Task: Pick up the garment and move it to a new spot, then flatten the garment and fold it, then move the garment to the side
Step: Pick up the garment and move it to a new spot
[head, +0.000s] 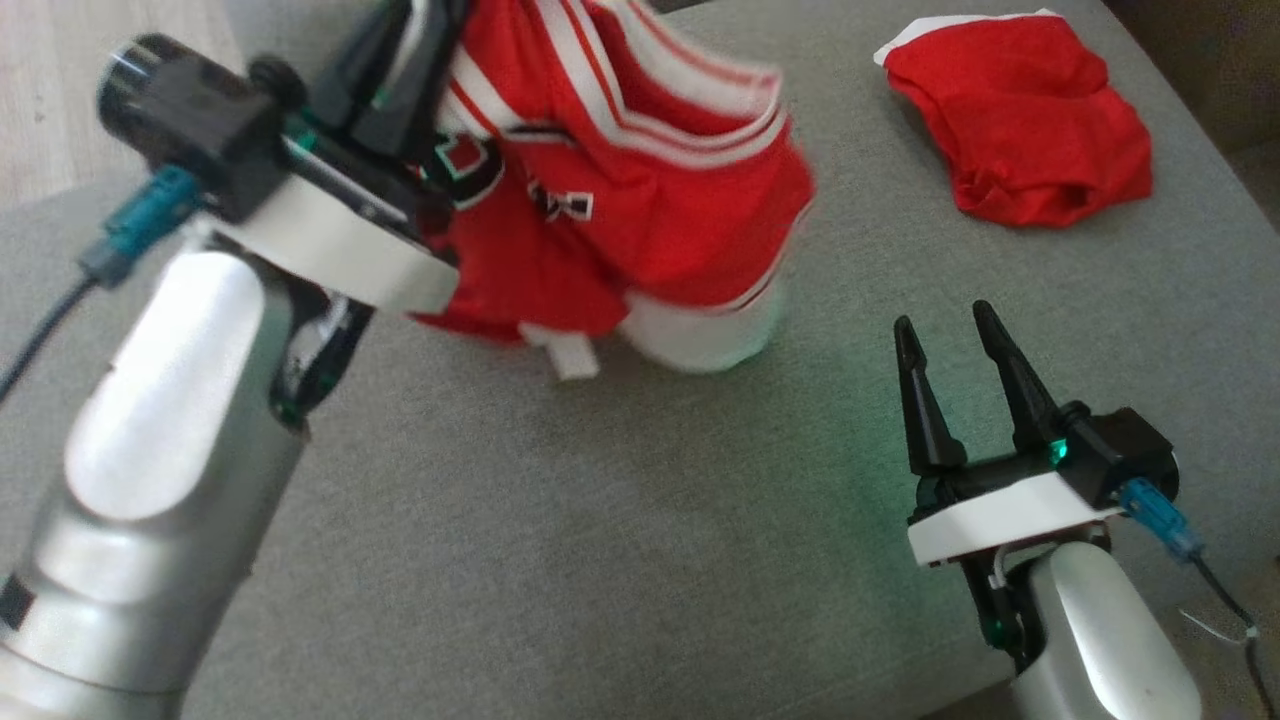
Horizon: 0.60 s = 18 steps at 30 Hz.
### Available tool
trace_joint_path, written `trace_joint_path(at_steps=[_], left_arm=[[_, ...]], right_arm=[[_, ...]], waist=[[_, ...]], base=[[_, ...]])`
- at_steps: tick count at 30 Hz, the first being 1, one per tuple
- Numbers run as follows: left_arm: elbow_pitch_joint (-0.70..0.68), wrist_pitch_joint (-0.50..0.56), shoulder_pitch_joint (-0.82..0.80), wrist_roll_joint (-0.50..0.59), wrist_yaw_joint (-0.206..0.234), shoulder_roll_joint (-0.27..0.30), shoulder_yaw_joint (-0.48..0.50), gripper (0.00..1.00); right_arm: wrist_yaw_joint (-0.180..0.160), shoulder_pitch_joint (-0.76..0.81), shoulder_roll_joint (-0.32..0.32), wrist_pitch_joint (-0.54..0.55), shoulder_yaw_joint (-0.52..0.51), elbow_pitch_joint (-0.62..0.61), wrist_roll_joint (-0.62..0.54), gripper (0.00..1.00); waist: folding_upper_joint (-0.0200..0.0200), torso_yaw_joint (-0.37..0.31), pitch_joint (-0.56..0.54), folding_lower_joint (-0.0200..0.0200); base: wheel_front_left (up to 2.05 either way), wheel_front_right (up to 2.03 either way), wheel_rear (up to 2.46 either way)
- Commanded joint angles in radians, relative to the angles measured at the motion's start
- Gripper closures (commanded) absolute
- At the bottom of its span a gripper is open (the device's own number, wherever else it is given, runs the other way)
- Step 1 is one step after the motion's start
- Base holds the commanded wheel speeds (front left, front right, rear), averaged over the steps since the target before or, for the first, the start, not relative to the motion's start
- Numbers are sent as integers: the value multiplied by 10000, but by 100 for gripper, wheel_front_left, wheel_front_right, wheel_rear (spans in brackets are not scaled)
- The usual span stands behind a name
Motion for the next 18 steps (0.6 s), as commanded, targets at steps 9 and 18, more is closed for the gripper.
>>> trace_joint_path(at_steps=[9, 18], left_arm=[[1275, -1067, 1932, 116, 351, -200, -543, 28], [2933, -2583, 4359, 159, 1191, -1430, -410, 0]], right_arm=[[67, -309, 90, -22, 421, -336, 175, 0], [67, 2, 90, -22, 410, -298, -123, 0]], waist=[[0, 160, 485, -1], [0, 819, 130, -1]], base=[[0, 0, 0], [0, 0, 0]])
